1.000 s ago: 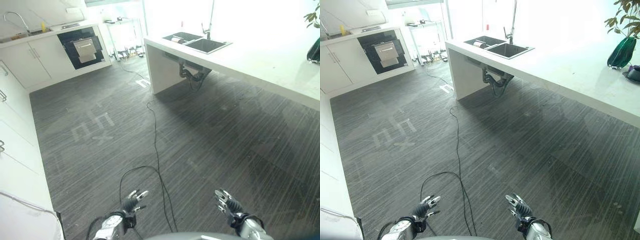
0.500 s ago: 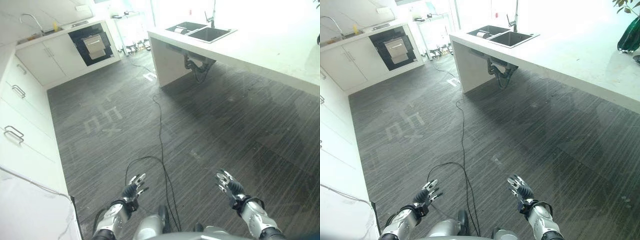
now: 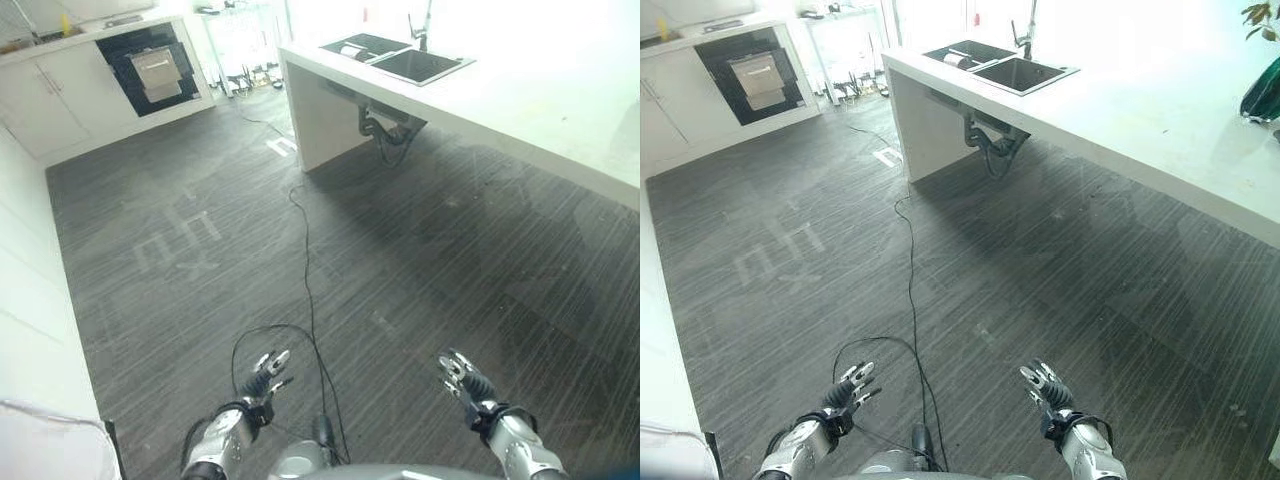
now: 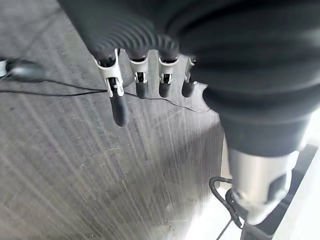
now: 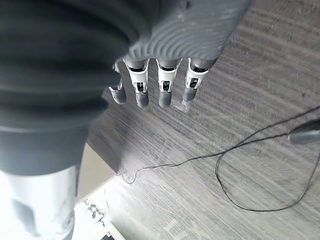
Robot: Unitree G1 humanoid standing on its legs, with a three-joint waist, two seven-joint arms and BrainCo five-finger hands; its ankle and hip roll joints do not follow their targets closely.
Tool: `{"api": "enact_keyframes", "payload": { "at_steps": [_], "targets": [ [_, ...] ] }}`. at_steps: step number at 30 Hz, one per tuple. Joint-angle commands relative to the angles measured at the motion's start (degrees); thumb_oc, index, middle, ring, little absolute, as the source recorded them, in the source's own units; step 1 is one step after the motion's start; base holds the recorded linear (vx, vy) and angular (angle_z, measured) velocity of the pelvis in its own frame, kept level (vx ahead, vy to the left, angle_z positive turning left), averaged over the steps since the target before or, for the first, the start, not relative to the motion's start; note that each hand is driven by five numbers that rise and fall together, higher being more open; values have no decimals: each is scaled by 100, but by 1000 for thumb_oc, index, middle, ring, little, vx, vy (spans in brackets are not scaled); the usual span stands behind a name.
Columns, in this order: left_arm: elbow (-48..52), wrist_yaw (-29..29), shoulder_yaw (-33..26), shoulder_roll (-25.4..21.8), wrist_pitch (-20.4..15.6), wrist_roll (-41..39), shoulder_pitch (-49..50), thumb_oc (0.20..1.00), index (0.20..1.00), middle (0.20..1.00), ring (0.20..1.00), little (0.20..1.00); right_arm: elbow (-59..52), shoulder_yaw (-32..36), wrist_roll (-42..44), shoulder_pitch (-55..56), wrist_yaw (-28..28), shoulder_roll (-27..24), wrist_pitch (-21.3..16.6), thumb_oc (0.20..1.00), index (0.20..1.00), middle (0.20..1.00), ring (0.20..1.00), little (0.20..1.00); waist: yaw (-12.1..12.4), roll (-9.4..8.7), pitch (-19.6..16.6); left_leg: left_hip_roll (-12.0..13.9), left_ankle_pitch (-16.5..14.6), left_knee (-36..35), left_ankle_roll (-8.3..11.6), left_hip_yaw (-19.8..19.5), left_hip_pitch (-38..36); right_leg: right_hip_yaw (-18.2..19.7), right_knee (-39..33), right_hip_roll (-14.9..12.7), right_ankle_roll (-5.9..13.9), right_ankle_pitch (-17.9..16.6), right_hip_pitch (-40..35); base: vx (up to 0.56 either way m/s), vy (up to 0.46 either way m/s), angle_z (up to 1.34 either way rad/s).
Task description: Place the dishes in the dishwasher.
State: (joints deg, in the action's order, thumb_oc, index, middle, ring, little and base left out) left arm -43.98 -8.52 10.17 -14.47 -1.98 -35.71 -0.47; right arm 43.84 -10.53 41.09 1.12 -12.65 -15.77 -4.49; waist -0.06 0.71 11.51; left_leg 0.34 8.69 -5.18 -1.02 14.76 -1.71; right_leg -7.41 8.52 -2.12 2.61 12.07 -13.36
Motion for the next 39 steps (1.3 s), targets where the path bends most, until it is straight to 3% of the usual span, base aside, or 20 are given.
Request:
{"api": "enact_keyframes", "payload": {
  "at_steps": [1, 3, 4, 5, 7, 9, 11, 13, 19, 21, 24, 26, 27, 28, 30, 31, 32, 34, 37, 39],
  "targets": [
    [318, 50, 274, -355, -185, 343, -260, 1000, 1000, 1000, 1000, 1000, -419, 81, 192, -124, 53, 183, -354, 1000, 1000, 1000, 1000, 1000, -4, -102, -401, -34, -794, 637, -119, -56, 501, 49, 1479, -213, 622, -740, -46, 227, 310, 33],
    [397, 75, 340, -425, -122, 371, -357, 1000, 1000, 1000, 1000, 1000, -440, 88, 146, -110, 79, 235, -393, 1000, 1000, 1000, 1000, 1000, -41, -114, -424, -131, -917, 637, -221, -51, 403, 60, 2418, -177, 773, -1140, 359, 222, 297, 22],
    [510, 93, 376, -482, -8, 406, -412, 1000, 1000, 1000, 1000, 1000, -416, 65, 198, -139, 148, 243, -420, 1000, 1000, 1000, 1000, 1000, -44, -86, -396, -187, -1051, 712, -285, -102, 271, -149, 3052, -323, 686, -1367, 857, 220, 248, 25],
    [506, 102, 390, -479, -10, 390, -430, 1000, 1000, 1000, 1000, 1000, -389, 43, 228, -163, 155, 238, -434, 1000, 1000, 1000, 1000, 1000, -60, -90, -373, -207, -1107, 777, -302, -169, 225, -165, 2982, -323, 622, -1292, 1030, 201, 169, 16],
    [485, 69, 390, -462, -71, 355, -424, 1000, 1000, 1000, 1000, 1000, -406, 5, 227, -162, 152, 228, -461, 1000, 1000, 1000, 1000, 1000, -114, -87, -314, -210, -1129, 809, -292, -283, 131, -182, 2734, -228, 569, -1080, 1211, 156, 48, 16],
    [545, -4, 430, -475, -4, 401, -527, 1000, 1000, 1000, 1000, 1000, -532, 40, 250, -53, 179, 151, -457, 1000, 1000, 1000, 1000, 1000, -310, -40, -209, -195, -1175, 685, -199, -539, -257, -236, 1592, -137, 411, -939, 1641, 245, 15, 43],
    [575, -3, 453, -483, 49, 477, -571, 1000, 1000, 1000, 1000, 1000, -528, 89, 306, -12, 148, 124, -436, 1000, 1000, 1000, 1000, 1000, -377, -61, -128, -192, -1222, 639, -178, -566, -412, -322, 1058, -220, 399, -946, 1652, 234, -65, 29],
    [615, 37, 507, -514, 53, 694, -524, 1000, 1000, 1000, 1000, 1000, -374, 152, 380, -34, -11, 113, -411, 1000, 1000, 1000, 1000, 1000, -440, -198, 5, -240, -1422, 486, -129, -612, -735, -278, -172, -636, 693, -1773, 1963, 418, -239, 49],
    [513, -135, 498, -521, -129, 952, -324, 1000, 1000, 1000, 1000, 1000, -316, 148, 429, -106, 116, 165, -398, 1000, 1000, 1000, 1000, 1000, -435, -225, 23, -330, -1794, 517, -229, -808, -1024, -302, -646, -795, 760, -2141, 2103, 287, -127, 25],
    [472, -114, 460, -506, -186, 942, -245, 1000, 1000, 1000, 1000, 1000, -256, 120, 420, -139, 90, 155, -416, 1000, 1000, 1000, 1000, 1000, -409, -236, -19, -339, -1904, 641, -240, -740, -1048, -444, -632, -818, 757, -2090, 2027, 287, -143, 27],
    [388, -72, 373, -450, -291, 918, -123, 1000, 1000, 1000, 1000, 1000, -262, 94, 439, -169, 152, 131, -441, 1000, 1000, 1000, 1000, 1000, -464, -218, -140, -262, -2121, 842, -168, -800, -1258, -336, -593, -740, 721, -2025, 1975, 312, -173, 15],
    [441, -85, 343, -417, -314, 855, -27, 1000, 1000, 1000, 1000, 1000, -430, 14, 401, -179, 195, 57, -436, 1000, 1000, 1000, 1000, 1000, -522, -174, -252, -153, -2251, 916, -55, -780, -1470, -304, -545, -618, 594, -1916, 1971, 394, -266, 21],
    [456, -155, 329, -340, -269, 861, 69, 1000, 1000, 1000, 1000, 1000, -568, -49, 331, -278, 227, -77, -358, 1000, 1000, 1000, 1000, 1000, -526, -79, -365, 193, -1537, 2057, 369, -856, -1234, -136, -688, -272, 272, -1710, 1712, 410, -339, 2],
    [468, -164, 324, -343, -262, 837, 76, 1000, 1000, 1000, 1000, 1000, -583, -59, 319, -288, 227, -86, -351, 1000, 1000, 1000, 1000, 1000, -522, -99, -376, 201, -1440, 2213, 396, -863, -1166, -121, -705, -274, 246, -1700, 1700, 373, -355, -20],
    [534, -244, 278, -311, -260, 652, 145, 1000, 1000, 1000, 1000, 1000, -590, -77, 124, -353, 125, -204, -358, 1000, 1000, 1000, 1000, 1000, -416, -179, -319, 259, -1087, 3546, 531, -855, -487, -45, -811, -254, 63, -1589, 1384, 251, -213, -56],
    [555, -262, 273, -309, -252, 647, 157, 1000, 1000, 1000, 1000, 1000, -579, -63, 112, -364, 132, -249, -357, 1000, 1000, 1000, 1000, 1000, -374, -196, -283, 291, -1034, 3773, 541, -881, -214, -48, -845, -242, 16, -1553, 1247, 428, -159, -79],
    [536, -348, 304, -328, -216, 669, 94, 1000, 1000, 1000, 1000, 1000, -473, 22, 273, -402, 161, -291, -356, 1000, 1000, 1000, 1000, 1000, -236, -227, -164, 158, -1339, 3212, 347, -882, 110, -45, -925, -235, 57, -1372, 867, 328, -40, -53],
    [549, -352, 317, -330, -228, 666, 100, 1000, 1000, 1000, 1000, 1000, -430, 38, 234, -414, 116, -286, -351, 1000, 1000, 1000, 1000, 1000, -212, -192, -158, 108, -1361, 2578, 312, -862, 30, -16, -935, -184, 89, -1299, 785, 256, 61, -42],
    [584, -288, 322, -355, -262, 515, 111, 1000, 1000, 1000, 1000, 1000, -369, 10, 102, -397, 113, -287, -298, 1000, 1000, 1000, 1000, 1000, -130, -84, -98, 145, -1009, 1125, 409, -983, -4, 109, -1071, -45, 126, -1172, 525, 259, 140, -37],
    [569, -249, 288, -315, -298, 477, 129, 1000, 1000, 1000, 1000, 1000, -351, -1, 149, -345, 164, -282, -247, 1000, 1000, 1000, 1000, 1000, -55, -17, -46, 391, -467, 338, 591, -1170, 87, 194, -1223, 40, 107, -1073, 290, 319, 199, -42]
  ]
}}
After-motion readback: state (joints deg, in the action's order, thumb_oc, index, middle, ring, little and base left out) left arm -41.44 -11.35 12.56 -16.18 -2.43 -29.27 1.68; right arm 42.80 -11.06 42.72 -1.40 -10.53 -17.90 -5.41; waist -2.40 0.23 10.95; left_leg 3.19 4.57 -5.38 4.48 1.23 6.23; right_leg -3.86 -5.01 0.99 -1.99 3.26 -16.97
